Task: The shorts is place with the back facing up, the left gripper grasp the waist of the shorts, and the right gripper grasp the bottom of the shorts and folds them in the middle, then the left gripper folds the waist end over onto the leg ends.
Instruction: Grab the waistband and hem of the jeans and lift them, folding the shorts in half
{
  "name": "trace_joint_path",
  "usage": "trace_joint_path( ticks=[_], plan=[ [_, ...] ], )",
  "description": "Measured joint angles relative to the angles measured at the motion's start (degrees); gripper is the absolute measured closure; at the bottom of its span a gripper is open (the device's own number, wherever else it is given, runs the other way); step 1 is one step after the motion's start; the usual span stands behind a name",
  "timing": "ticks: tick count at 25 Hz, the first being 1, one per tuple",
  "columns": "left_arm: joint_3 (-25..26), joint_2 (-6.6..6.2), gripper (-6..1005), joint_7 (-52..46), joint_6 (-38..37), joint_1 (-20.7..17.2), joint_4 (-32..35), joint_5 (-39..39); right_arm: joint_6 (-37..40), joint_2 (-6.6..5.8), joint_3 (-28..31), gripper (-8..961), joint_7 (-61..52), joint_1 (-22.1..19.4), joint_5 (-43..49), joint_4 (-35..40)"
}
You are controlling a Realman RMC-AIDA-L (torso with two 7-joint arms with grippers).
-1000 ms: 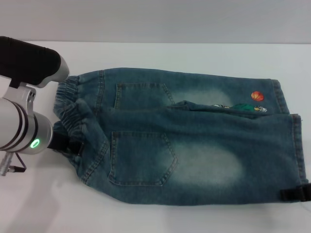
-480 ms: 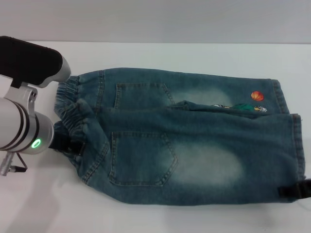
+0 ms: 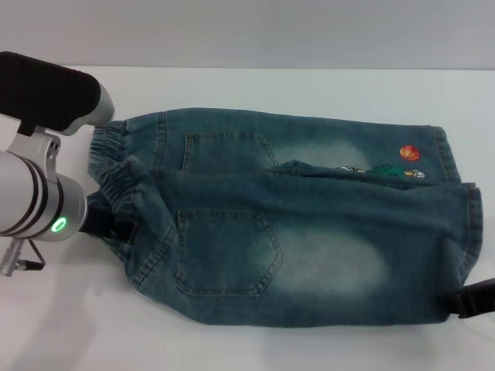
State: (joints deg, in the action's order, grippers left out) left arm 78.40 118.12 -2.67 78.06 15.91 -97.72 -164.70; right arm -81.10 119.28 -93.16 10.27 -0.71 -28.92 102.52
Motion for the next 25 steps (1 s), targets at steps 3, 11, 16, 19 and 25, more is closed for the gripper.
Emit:
trace_joint_path(
  ticks=[3, 11, 16, 19, 25],
  plan=[
    [0.0, 0.0, 876, -0.01, -0.04, 0.0, -0.02, -0.01, -0.02, -0.01, -0.28, 691, 0.07, 0.16, -0.03, 0.02],
    [0.19, 0.0, 877, -0.05, -0.68, -0.09, -0.02, -0.15, 0.68, -0.09, 0.14, 889, 1.46, 0.76, -2.98, 1.01],
    [0.48, 0.0, 877, -0.1, -2.17, -0.64, -0.02, -0.12, 3.72, -0.1, 0.26, 911, 2.28, 0.85, -3.4, 3.05],
    [0.77, 0.0, 877, -0.18, -3.92, -1.11, -0.02, -0.11, 6.79, -0.1, 1.07, 911, 3.29, 0.57, -3.59, 4.52],
    [2.98, -0.02, 877, -0.63, -8.78, -2.01, 0.08, -0.11, 13.7, -0.09, 3.68, 910, 5.47, -0.06, -3.76, 5.29]
  ],
)
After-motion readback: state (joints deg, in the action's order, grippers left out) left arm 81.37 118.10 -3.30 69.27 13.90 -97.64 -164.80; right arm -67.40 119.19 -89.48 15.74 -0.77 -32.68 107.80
